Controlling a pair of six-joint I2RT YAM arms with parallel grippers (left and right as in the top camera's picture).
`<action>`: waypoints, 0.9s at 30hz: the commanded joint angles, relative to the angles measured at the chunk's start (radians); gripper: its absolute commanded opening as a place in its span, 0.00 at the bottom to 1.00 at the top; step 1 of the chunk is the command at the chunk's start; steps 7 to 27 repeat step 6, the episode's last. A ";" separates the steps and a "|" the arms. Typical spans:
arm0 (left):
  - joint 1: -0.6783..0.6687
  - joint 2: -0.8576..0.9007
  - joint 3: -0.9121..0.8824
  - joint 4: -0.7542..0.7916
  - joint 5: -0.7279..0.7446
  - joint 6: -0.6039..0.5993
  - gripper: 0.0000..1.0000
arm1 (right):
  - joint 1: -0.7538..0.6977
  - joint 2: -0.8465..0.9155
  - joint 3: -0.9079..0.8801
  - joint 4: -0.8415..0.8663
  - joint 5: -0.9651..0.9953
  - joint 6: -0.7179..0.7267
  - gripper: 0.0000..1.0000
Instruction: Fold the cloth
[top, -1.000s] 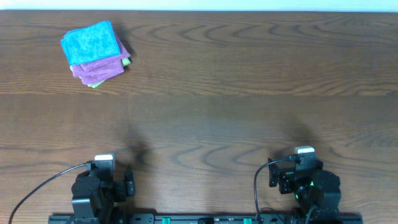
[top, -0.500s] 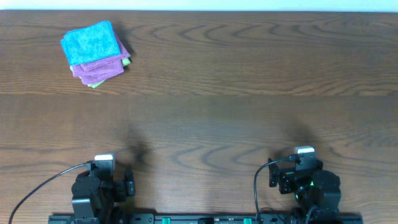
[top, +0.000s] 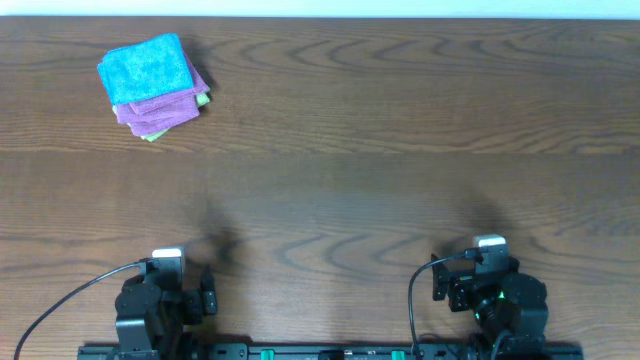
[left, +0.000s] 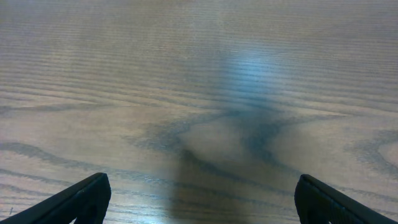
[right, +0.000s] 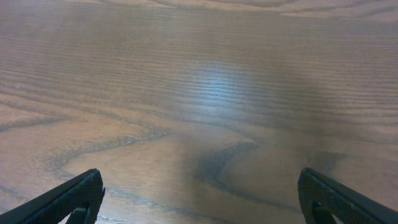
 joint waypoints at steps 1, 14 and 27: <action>-0.005 -0.008 -0.024 -0.034 -0.011 0.022 0.95 | -0.009 -0.011 -0.010 -0.002 -0.008 -0.011 0.99; -0.005 -0.008 -0.024 -0.034 -0.011 0.022 0.96 | -0.009 -0.011 -0.010 -0.002 -0.008 -0.011 0.99; -0.005 -0.008 -0.024 -0.034 -0.011 0.022 0.96 | -0.009 -0.011 -0.010 -0.002 -0.008 -0.011 0.99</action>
